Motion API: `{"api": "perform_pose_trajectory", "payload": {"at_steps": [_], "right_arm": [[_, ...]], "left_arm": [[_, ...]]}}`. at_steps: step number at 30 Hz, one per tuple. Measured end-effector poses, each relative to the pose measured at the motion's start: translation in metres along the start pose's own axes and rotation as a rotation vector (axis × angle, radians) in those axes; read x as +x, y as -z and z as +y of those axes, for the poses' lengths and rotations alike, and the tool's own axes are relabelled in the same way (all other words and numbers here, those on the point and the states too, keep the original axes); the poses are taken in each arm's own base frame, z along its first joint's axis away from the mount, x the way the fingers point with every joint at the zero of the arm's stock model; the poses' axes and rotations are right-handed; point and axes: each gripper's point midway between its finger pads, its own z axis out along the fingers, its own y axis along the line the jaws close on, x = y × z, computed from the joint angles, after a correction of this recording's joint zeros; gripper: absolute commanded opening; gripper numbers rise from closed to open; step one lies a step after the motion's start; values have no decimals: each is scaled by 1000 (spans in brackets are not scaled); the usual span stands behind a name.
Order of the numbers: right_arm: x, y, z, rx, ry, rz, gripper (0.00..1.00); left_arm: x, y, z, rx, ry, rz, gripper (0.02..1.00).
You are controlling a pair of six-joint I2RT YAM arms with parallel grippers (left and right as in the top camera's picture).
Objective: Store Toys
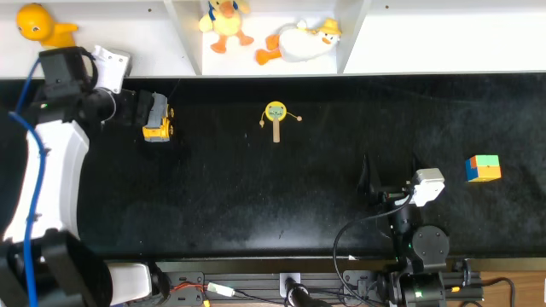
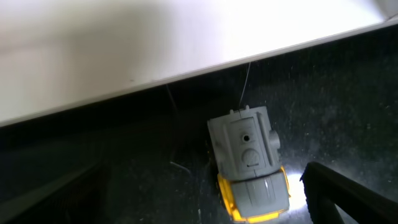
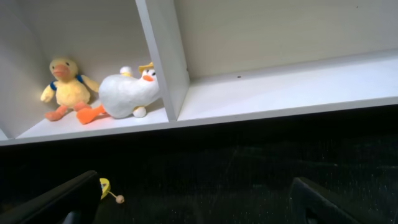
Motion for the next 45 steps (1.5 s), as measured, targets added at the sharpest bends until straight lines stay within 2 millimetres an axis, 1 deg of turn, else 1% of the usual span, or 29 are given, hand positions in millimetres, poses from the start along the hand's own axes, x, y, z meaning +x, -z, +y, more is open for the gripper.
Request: {"api": "perform_pose_trajectory", "payload": {"at_steps": [2,10,14,16,20,26,31,36,41,45], "right_arm": [[0,0,0,0,0,-1,996],[0,0,0,0,0,0,993],[0,0,0,0,-1,0,996],[0,0,0,0,0,0,996],[0,0,0,0,0,-1,993],[0,0,0,0,-1,-1,996],[0,0,0,1,0,-1,996],[0,0,0,0,0,0,996],[0,0,0,0,0,0,996],[0,0,0,0,0,-1,996]], "left_arm": [[2,-5,-2,5,18,15,998],[3,-6,-8,13,118,23,998],[2,-9,-20,29,116,33,996],[4,-13,-28,35,112,50,998],[12,-23,-38,31,119,92,996],[38,-34,-38,11,176,166,998],[48,-38,-38,-3,214,186,996],[52,-49,-36,-24,246,154,998],[44,-56,-30,-47,248,86,998],[43,-57,-29,-57,247,80,978]]}}
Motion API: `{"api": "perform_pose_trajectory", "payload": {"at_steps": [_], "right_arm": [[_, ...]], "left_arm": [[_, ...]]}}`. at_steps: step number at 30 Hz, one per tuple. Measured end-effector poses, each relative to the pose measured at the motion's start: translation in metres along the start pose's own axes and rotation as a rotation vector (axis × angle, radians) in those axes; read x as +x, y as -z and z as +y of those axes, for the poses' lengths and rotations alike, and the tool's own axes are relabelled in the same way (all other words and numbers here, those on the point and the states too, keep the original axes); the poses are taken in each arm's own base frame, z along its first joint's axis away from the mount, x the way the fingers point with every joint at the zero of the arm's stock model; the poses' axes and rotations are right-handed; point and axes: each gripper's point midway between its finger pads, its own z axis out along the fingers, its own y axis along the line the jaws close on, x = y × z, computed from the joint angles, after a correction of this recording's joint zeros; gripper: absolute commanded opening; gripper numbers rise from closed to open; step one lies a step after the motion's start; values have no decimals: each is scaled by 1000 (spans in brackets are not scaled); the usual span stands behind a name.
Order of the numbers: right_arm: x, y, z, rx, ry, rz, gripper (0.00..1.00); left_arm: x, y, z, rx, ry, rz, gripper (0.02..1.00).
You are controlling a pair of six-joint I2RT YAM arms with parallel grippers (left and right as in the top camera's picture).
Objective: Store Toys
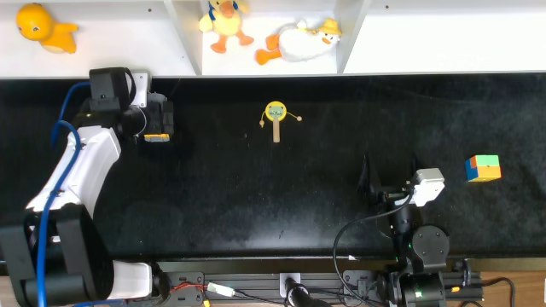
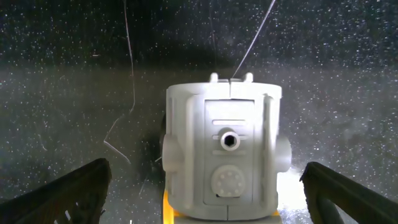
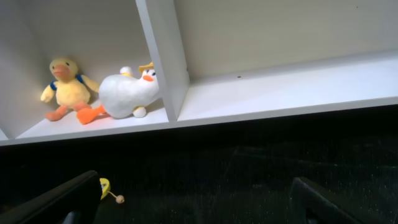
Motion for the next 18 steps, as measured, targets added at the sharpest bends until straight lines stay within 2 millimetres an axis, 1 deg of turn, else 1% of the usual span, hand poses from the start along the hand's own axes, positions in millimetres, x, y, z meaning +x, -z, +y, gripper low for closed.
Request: {"api": "perform_pose_trajectory", "payload": {"at_steps": [7,12,13,16,18], "right_arm": [[0,0,0,0,0,0,996],[0,0,0,0,0,0,996],[0,0,0,0,0,0,996],[0,0,0,0,0,1,996],[0,0,0,0,0,0,996]], "left_arm": [[5,-2,2,-9,1,19,958],[11,-10,2,-10,1,21,945],[13,-12,2,-10,1,21,930],[14,-14,3,-13,4,17,827],[12,-14,3,-13,6,7,717]]}}
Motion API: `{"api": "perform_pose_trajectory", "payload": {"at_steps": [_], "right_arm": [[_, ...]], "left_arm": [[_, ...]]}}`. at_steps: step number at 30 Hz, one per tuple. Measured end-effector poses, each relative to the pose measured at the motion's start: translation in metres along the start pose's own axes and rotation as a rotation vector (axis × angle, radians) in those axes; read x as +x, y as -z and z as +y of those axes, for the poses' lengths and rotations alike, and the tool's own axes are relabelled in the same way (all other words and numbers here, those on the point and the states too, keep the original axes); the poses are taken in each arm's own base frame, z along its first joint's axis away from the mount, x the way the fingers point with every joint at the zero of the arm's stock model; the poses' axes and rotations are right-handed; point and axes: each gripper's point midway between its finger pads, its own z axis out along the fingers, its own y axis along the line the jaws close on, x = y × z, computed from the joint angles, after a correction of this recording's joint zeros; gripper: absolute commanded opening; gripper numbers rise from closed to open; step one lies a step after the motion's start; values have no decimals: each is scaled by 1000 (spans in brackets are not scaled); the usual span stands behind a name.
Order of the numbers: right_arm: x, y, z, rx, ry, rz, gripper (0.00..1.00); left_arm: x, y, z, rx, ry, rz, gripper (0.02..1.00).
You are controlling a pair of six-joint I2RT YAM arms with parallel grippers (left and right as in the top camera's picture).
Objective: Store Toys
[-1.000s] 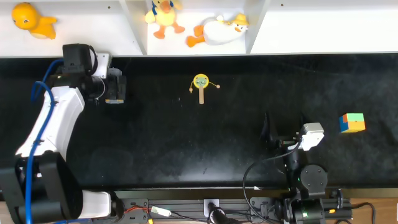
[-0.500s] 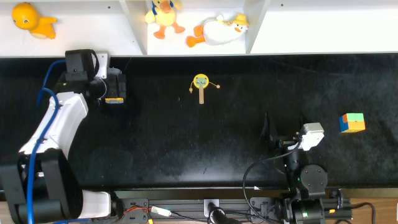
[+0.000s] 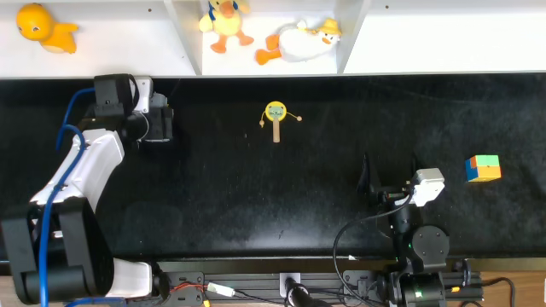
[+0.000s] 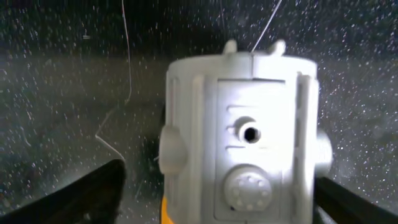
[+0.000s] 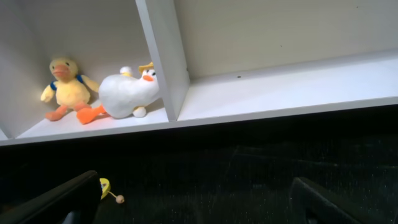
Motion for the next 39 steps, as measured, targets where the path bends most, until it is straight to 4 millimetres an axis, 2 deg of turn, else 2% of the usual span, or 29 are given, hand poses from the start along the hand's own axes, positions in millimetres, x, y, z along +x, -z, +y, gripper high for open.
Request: {"api": "perform_pose_trajectory", "payload": {"at_steps": [4,9,14,19,21,25,27,30,35,39], "right_arm": [[0,0,0,0,0,0,993],[0,0,0,0,0,0,996],[0,0,0,0,0,0,996],[0,0,0,0,0,0,993],[0,0,0,0,0,0,998],[0,0,0,0,0,0,996],[0,0,0,0,0,0,996],[0,0,0,0,0,0,996],[0,0,0,0,0,0,993],[0,0,0,0,0,0,991]], "left_arm": [[-2,0,1,-4,1,-9,649],[-4,0,1,-5,4,-17,483],[-4,0,1,-5,4,-17,406],[1,3,0,-3,6,10,305],[5,7,0,-3,7,27,229],[5,21,-1,-3,6,21,80],[2,32,-1,-4,5,-1,36],[-5,50,-2,-6,3,-43,36],[-28,81,-2,-11,-3,-167,34],[-52,94,-2,-15,-8,-272,34]]}}
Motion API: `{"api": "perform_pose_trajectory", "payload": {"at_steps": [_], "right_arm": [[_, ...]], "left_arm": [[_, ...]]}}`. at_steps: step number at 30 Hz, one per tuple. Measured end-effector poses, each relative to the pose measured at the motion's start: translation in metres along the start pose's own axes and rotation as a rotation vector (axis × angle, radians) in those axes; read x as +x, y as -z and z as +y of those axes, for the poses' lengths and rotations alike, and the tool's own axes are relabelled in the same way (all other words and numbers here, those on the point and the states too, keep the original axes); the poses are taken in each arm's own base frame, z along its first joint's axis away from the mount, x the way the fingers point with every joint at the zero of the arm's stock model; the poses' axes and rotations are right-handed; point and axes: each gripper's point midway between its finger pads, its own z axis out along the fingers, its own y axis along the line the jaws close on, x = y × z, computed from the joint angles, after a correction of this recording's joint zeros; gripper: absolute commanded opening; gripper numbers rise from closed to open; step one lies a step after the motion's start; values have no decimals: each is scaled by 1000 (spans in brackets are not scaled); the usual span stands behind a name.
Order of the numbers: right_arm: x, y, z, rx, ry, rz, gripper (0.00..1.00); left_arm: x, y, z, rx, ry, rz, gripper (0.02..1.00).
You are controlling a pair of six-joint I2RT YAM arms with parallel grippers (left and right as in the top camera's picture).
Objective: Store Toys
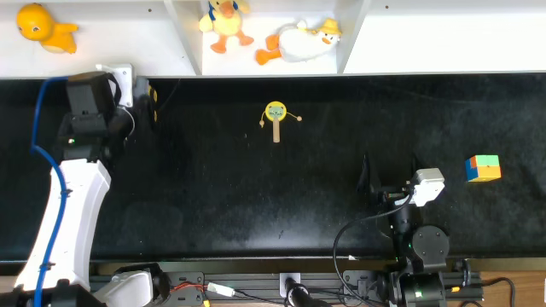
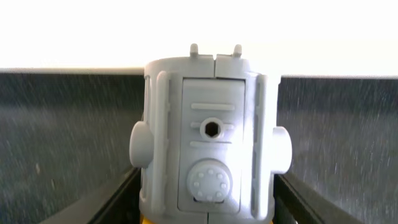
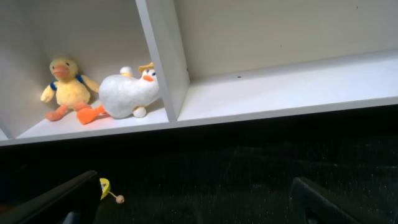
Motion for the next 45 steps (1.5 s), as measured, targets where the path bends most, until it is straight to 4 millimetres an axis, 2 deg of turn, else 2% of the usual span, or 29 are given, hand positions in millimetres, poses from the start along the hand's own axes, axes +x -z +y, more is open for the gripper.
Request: {"api": "perform_pose_trajectory", "payload": {"at_steps": [6,14,22,28,45], "right_arm": [[0,0,0,0,0,0,996],[0,0,0,0,0,0,996],[0,0,0,0,0,0,996],[0,0,0,0,0,0,996],[0,0,0,0,0,0,996]], "left_arm": [[-34,-6,6,-30,-6,-132,36],[-52,-44,10,-47,-31,-205,36],[-76,-46,9,-52,-36,-310,36],[-78,-52,10,-52,-36,-323,36],[-88,-53,8,-42,-19,-369,36]]}}
